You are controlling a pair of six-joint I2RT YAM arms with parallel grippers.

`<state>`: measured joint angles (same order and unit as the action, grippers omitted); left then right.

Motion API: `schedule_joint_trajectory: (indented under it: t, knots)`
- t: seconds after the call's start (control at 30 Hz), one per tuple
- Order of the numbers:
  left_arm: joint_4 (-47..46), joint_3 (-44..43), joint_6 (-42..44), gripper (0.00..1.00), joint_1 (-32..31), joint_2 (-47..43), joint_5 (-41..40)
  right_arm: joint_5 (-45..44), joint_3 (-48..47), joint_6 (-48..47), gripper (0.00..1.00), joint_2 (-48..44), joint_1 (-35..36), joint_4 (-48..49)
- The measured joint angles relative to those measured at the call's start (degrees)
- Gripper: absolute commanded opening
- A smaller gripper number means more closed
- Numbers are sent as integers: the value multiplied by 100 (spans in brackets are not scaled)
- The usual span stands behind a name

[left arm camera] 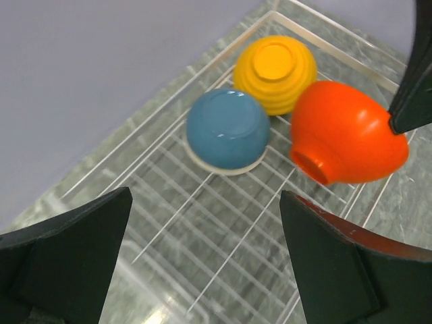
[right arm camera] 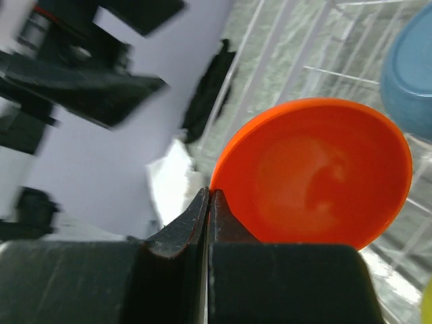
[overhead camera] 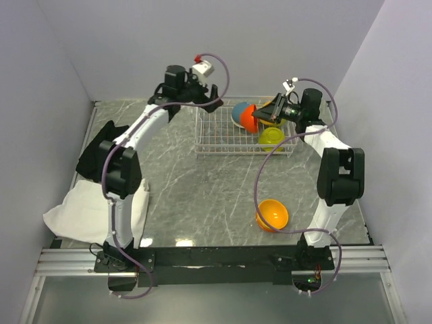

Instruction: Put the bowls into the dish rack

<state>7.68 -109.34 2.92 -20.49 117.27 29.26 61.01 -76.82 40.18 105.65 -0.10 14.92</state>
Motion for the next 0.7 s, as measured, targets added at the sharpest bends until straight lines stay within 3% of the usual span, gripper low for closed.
schedule_joint_trajectory:
  t: [0.27,0.47,0.7]
  knots:
    - [94,-680,96,93,-402,833,142,573,2,1611,0,380,13,1379]
    - [28,-758,61,91,-330,1128,153,761,142,1696,0,380,-22,1353]
    - [-22,-678,44,87,-310,1202,160,850,216,1255,0,474,-138,673]
